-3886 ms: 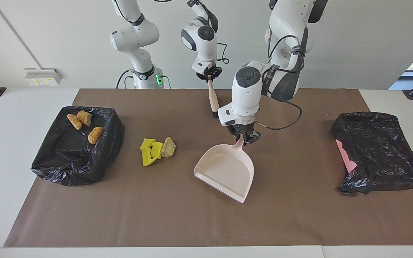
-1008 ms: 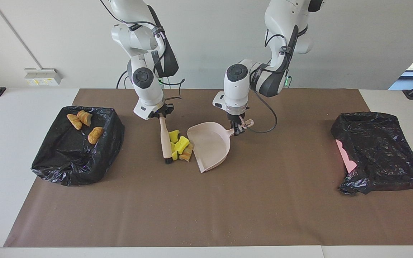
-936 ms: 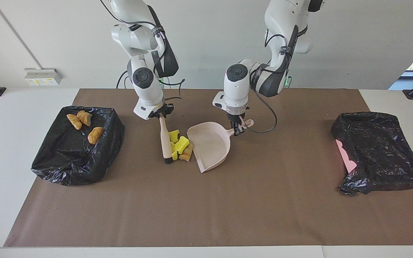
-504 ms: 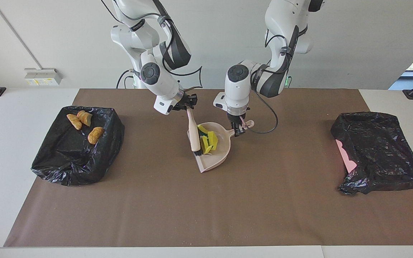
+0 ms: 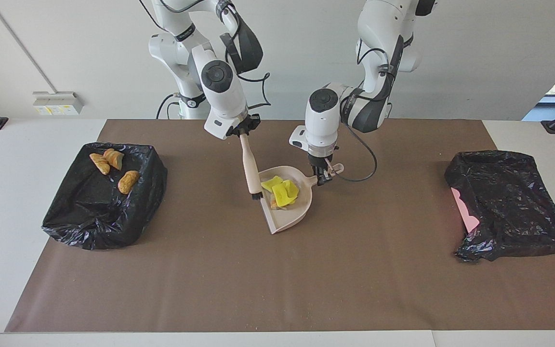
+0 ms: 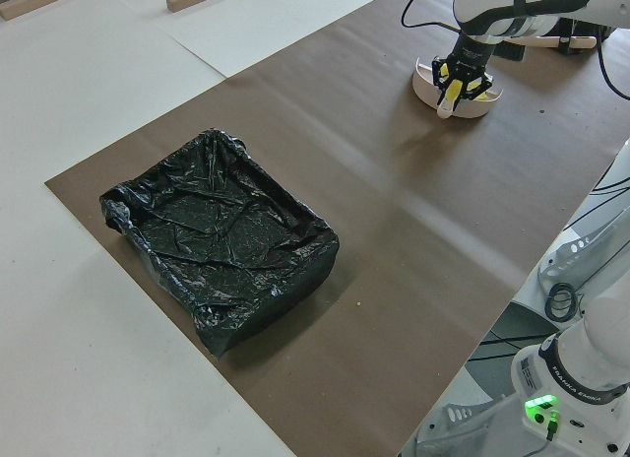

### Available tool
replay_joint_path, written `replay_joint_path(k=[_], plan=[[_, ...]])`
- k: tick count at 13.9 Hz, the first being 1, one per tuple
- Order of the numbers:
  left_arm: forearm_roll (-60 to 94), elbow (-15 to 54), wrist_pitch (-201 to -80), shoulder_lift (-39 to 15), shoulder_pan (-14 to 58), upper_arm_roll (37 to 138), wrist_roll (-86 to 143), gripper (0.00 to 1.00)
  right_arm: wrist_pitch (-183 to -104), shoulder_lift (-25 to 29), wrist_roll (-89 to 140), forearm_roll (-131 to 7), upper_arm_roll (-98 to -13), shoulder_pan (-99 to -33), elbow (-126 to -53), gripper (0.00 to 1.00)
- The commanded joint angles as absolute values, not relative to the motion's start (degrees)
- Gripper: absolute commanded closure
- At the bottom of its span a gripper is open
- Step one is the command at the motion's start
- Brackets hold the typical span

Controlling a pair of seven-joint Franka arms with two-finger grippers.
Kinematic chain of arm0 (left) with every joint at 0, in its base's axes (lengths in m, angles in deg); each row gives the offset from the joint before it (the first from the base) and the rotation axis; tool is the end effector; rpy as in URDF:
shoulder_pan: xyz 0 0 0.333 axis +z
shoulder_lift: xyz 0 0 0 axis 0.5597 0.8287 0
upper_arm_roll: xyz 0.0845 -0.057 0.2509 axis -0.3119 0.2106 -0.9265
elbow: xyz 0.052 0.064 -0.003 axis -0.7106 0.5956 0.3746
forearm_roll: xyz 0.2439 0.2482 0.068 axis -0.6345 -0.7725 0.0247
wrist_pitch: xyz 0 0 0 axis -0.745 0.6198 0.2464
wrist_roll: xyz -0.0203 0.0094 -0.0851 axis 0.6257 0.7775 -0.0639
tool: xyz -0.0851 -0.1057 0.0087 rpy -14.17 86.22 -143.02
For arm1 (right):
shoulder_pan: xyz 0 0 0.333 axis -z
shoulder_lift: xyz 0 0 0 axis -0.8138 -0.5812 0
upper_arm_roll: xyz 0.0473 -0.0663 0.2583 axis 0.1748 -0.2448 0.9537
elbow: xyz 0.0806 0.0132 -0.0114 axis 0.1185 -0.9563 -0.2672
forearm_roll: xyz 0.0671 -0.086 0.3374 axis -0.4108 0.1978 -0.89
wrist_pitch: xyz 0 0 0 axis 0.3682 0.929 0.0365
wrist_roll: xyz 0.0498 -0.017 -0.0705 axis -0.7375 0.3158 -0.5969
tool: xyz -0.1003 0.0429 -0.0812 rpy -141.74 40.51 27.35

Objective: Sweep and dump trash in bin
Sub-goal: 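Sweep the yellow sponges into the dustpan with the right gripper's brush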

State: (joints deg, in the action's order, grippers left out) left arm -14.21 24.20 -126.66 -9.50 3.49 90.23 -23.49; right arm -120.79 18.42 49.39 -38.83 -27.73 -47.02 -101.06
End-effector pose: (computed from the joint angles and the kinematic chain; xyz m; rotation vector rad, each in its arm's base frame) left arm 0.4488 -0.3196 0.3050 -2.4076 1.9065 0.0452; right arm 0.4030 0.2289 0.3792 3.0591 0.2513 -0.5730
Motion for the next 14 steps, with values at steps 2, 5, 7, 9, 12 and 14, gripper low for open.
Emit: replay_joint_path(k=[2, 5, 7, 9, 12, 14], plan=[[-14.86, 25.41, -126.43, -12.52, 6.6, 90.21, -27.49, 1.0, -116.02, 22.94, 63.44, -34.45, -27.15, -50.42, -101.44, 1.0], [-14.77, 25.4, -122.66, -15.59, 10.81, 90.12, -28.99, 1.0, -116.6, 26.98, 65.14, -45.38, -27.15, -52.09, -105.65, 1.0], [-14.68, 25.58, -120.89, -17.97, 14.85, 90.21, -32.4, 1.0, -125.45, 31.11, 65.23, -53.66, -27.06, -54.88, -111.62, 1.0], [-13.81, 25.58, -119.05, -19.73, 18.63, 90.12, -34.52, 1.0, -128.74, 30.87, 65.58, -55.1, -27.06, -58.32, -113.57, 1.0], [-11.44, 25.58, -117.64, -22.54, 25.48, 90.03, -43.81, 1.0, -138.21, 30.69, 69.0, -55.11, -27.06, -64.29, -119.36, 1.0], [-10.99, 25.49, -115.45, -23.77, 30.75, 89.68, -48.4, 1.0, -143.4, 31.21, 69.19, -55.2, -27.06, -66.85, -123.23, 1.0]])
